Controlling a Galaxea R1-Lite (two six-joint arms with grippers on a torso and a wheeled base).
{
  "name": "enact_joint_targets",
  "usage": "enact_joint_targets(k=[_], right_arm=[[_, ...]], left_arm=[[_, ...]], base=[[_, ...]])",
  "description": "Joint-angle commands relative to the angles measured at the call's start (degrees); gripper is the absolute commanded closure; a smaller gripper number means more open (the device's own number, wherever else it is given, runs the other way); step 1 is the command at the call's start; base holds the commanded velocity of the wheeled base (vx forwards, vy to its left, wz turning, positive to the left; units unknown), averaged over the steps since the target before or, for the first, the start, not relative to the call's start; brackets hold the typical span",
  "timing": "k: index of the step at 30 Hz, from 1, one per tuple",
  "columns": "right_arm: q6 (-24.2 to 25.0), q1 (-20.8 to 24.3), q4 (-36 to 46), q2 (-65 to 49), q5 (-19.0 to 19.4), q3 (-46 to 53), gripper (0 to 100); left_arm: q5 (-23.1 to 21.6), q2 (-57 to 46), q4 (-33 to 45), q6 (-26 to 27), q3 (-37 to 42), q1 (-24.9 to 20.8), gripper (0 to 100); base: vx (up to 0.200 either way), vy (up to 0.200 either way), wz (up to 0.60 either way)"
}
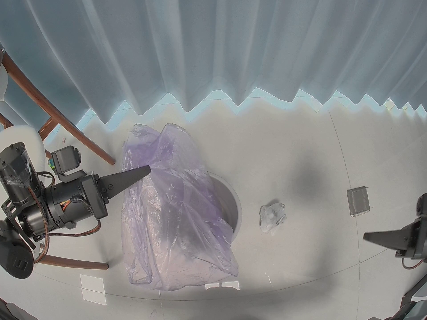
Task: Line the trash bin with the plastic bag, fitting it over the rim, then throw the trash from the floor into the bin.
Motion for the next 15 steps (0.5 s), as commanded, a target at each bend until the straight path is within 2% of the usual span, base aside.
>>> enact_joint_targets(k=[1,2,4,7,11,15], right_arm=[[-3.79,11.66,-0.59,9.86,0.35,3.42,100],[-4.23,15.62,-0.59,10.74,0.27,4.21,100],[-4.23,19.92,-0.59,11.88,0.27,4.38,100],[-4.40,24.05,-0.76,14.69,0.27,4.03,100],[-5.64,26.25,-2.17,21.55,0.27,2.63,100],[-9.24,26.25,-9.11,30.86,0.09,2.98,100]], left_arm=[[0.03,-1.29,-0.02,-0.16,-0.06,0.02,100],[0.03,-1.29,-0.02,-0.16,-0.15,-0.07,100],[0.03,-1.29,-0.02,-0.16,-0.15,-0.07,100],[0.03,-1.29,-0.02,-0.16,-0.15,-0.07,100],[0.03,-1.73,-0.02,-0.16,-0.15,-0.42,100],[0.03,-1.91,-0.02,-0.16,-0.15,-0.51,100]], base=[[0.000,0.000,0.00],[0.000,0.000,0.00],[0.000,0.000,0.00],[0.000,0.000,0.00],[0.000,0.000,0.00],[0.000,0.000,0.00]])
